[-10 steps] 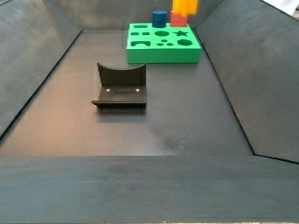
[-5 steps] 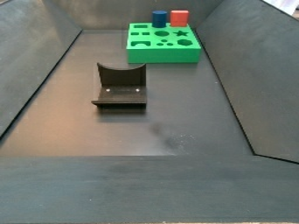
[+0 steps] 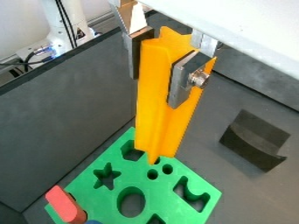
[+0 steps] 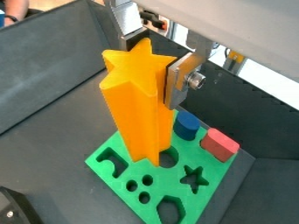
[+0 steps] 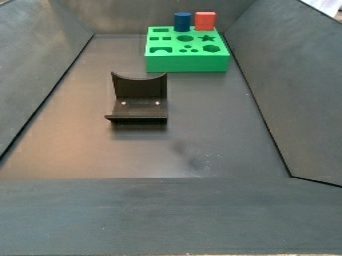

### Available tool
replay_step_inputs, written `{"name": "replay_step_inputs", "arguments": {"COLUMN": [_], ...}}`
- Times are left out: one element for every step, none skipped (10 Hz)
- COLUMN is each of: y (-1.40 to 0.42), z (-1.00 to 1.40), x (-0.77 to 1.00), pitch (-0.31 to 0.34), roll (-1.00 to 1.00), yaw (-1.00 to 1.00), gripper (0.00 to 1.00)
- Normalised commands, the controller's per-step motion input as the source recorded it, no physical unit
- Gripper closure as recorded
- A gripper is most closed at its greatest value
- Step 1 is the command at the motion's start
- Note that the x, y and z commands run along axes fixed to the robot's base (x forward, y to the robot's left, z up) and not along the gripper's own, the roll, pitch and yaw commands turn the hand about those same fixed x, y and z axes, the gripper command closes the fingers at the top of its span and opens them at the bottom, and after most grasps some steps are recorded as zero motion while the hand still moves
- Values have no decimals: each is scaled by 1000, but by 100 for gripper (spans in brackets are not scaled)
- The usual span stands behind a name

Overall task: Pick up the star object. Move up. Move to above the board. Insert the star object.
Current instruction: Insert the star object.

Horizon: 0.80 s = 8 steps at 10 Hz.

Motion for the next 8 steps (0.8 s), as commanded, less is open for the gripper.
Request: {"name": "replay_step_inputs", "arguments": {"y": [-43,-49,-46,-43,-77,-46,-106,-214], "z": [-177,-197,-214,-223,-274,-340,-406,-446], "x": [-177,-186,-197,-226,-197,-266,-300,-409], "pitch": [-3,-10,-11,-6,0,0,0,-10], "roll": [0,0,0,0,0,0,0,-10], "yaw": [0,0,0,0,-171,-311,-369,-343], "gripper": [100,100,100,100,100,100,100,100]}}
